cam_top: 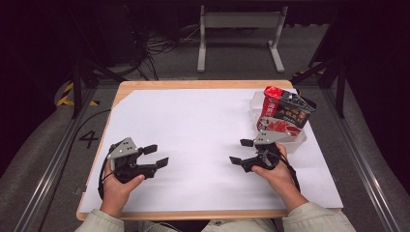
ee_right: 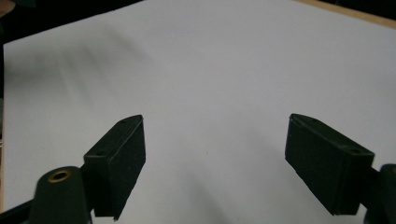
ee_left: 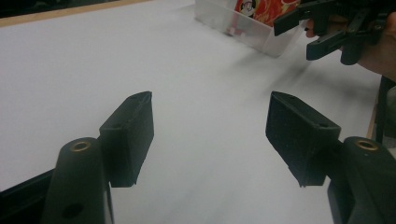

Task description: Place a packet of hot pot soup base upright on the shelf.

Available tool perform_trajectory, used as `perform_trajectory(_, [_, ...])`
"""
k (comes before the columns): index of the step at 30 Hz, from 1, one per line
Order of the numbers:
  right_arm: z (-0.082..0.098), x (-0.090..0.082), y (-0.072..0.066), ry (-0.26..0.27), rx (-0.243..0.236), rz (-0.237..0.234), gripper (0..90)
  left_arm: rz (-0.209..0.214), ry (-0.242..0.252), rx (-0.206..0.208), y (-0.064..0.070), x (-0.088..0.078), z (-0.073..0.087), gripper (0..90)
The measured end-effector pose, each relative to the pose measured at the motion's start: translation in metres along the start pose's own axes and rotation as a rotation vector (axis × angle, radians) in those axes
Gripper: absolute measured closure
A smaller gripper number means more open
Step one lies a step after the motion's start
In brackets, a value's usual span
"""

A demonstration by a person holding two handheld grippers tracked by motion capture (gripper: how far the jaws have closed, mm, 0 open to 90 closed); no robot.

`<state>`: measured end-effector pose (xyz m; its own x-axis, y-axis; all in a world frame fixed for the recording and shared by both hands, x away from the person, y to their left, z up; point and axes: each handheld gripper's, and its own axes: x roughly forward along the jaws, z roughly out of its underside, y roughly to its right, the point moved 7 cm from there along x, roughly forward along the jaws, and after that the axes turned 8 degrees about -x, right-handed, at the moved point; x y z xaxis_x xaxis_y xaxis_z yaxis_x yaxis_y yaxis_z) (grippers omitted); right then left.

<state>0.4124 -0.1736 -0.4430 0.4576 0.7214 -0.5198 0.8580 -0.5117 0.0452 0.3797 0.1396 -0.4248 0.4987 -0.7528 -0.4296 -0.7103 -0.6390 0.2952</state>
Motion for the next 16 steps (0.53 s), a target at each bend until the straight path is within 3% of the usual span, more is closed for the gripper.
perform_trajectory(4, [0.019, 0.011, -0.003, -0.058, 0.016, -0.017, 20.5, -0.004, -0.010, 0.002, 0.000, 0.002, 0.003, 33.3])
perform_trajectory(9, [0.025, 0.018, -0.003, -0.082, 0.020, -0.010, 20.5, -0.015, -0.041, 0.015, -0.001, 0.007, 0.007, 33.0])
perform_trajectory(10, [0.025, 0.018, -0.003, -0.082, 0.021, -0.009, 20.6, -0.009, -0.052, -0.005, -0.001, 0.008, 0.010, 33.0])
perform_trajectory(12, [0.025, 0.018, -0.003, -0.078, 0.017, -0.003, 20.9, -0.017, -0.056, 0.001, -0.002, 0.009, 0.010, 32.7])
perform_trajectory(14, [0.024, 0.017, -0.002, -0.074, 0.016, 0.001, 21.1, -0.031, -0.109, -0.028, -0.007, 0.014, 0.017, 31.5])
perform_trajectory(16, [0.024, 0.017, -0.002, -0.071, 0.016, 0.000, 21.9, -0.027, -0.123, -0.048, -0.009, 0.018, 0.023, 30.7])
